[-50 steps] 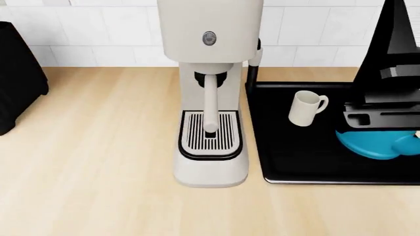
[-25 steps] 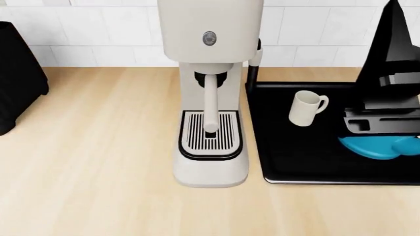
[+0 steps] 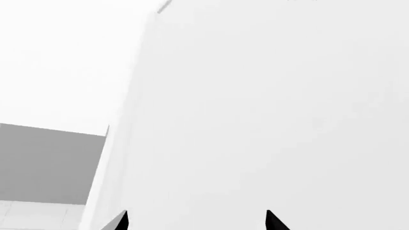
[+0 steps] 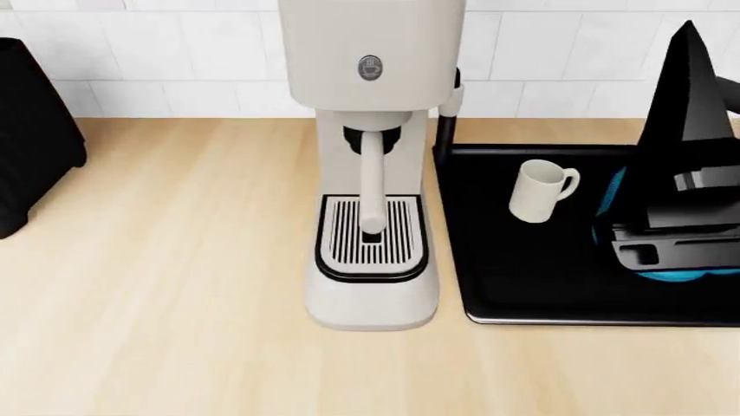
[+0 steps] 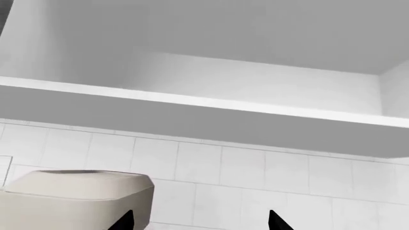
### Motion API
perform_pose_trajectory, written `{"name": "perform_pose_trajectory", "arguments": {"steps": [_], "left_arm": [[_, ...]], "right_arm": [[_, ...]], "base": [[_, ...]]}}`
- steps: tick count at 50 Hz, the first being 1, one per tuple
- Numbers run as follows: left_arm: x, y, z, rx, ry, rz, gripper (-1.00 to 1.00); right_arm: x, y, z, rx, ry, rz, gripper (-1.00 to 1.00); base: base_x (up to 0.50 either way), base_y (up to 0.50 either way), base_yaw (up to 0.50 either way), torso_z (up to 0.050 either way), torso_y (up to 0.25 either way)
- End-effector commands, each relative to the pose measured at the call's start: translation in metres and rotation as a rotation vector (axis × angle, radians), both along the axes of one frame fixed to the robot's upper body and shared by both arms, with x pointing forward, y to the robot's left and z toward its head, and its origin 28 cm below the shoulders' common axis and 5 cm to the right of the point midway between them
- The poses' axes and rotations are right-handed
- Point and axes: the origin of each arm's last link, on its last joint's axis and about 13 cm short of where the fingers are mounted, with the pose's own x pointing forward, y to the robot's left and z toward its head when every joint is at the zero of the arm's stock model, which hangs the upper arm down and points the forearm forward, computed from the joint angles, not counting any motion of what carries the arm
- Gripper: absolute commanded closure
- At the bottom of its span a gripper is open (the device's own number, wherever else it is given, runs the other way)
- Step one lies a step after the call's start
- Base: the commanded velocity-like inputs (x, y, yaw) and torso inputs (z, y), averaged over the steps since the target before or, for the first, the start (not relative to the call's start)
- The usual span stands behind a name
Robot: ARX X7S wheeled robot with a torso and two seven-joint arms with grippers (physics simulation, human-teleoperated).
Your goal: Pick the kettle from the counter and place it on the tray. Then pick the mug from the cabinet and place it on the tray. Then close the cabinet doors.
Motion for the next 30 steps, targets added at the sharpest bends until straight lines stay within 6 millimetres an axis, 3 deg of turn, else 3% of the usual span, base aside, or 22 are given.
{"name": "perform_pose_trajectory", "arguments": {"steps": [1, 13, 21, 30], "left_arm": [[-0.001, -0.047, -0.003, 0.231, 0.035, -0.241, -1.00], [0.044, -0.059, -0.005, 0.226, 0.154, -0.032, -1.00], [0.081, -0.056, -0.019, 0.261, 0.209, 0.075, -1.00], [0.103, -0.056, -0.035, 0.311, 0.274, 0.126, -1.00]], "right_arm": [[-0.002, -0.002, -0.003, -0.011, -0.006, 0.022, -1.00], [-0.005, -0.005, -0.006, -0.015, -0.011, 0.039, -1.00], [-0.008, -0.008, -0.005, -0.023, -0.027, 0.042, -1.00], [-0.013, -0.011, 0.003, -0.034, -0.055, 0.039, -1.00]], "base": [[0.00, 0.00, 0.00, 0.000, 0.000], [0.00, 0.00, 0.00, 0.000, 0.000], [0.00, 0.00, 0.00, 0.000, 0.000], [0.00, 0.00, 0.00, 0.000, 0.000]]}}
